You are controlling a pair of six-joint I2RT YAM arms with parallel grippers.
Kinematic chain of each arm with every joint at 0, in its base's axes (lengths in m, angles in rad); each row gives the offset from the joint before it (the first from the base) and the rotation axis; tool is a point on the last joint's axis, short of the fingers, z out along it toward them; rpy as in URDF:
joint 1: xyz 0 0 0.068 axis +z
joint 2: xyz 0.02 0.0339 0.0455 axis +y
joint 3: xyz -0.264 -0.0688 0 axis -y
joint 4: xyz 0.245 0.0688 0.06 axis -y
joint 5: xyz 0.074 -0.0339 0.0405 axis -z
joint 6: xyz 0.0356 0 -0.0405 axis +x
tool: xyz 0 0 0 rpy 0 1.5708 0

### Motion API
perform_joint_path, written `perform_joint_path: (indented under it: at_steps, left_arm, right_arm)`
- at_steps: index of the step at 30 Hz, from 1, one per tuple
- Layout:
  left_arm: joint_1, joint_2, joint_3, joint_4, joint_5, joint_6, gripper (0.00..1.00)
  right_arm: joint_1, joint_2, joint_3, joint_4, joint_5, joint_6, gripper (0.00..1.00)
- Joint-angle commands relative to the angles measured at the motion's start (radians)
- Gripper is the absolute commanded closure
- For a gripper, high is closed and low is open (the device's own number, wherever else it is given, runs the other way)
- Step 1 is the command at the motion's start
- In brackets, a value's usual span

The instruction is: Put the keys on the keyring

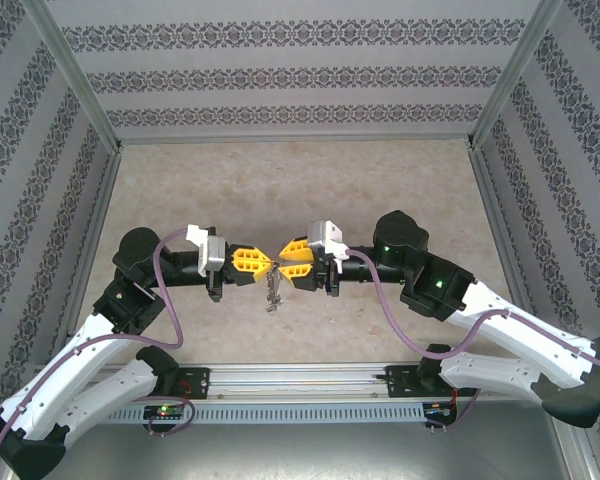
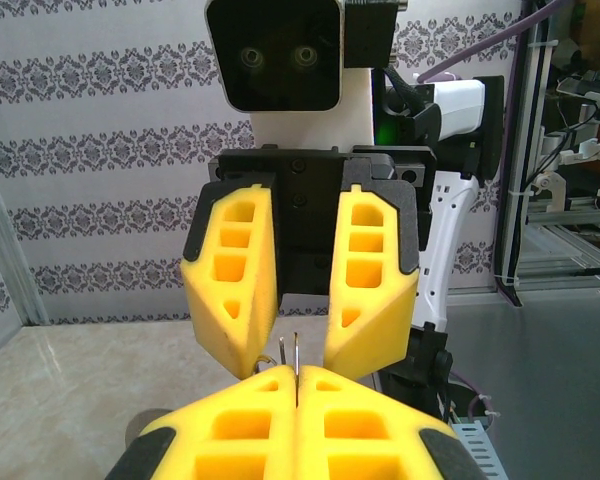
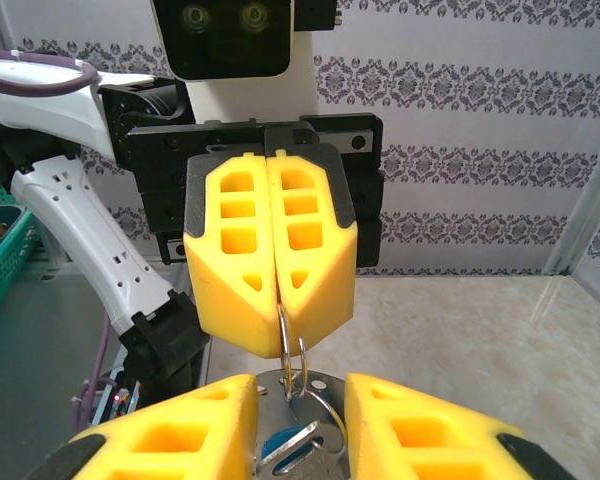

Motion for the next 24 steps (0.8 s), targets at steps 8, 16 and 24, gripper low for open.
perform_joint_path:
  at_steps: [8,16,24]
  left_arm:
    - [-0.011,-0.002,0.039,0.01,0.026,0.022,1.0]
    - [-0.01,0.024,0.089,-0.214,-0.008,0.133,1.0]
    - [-0.011,0.068,0.246,-0.674,-0.163,0.416,0.73]
  right_arm:
    - [0.003,0.031,0.018,0.029,-0.035,-0.022,0.83]
    - [0.008,0.013,0.028,-0.012,0.03,-0.052,1.0]
    - [0.042,0.056,0.154,-0.32,0.242,-0.215,1.0]
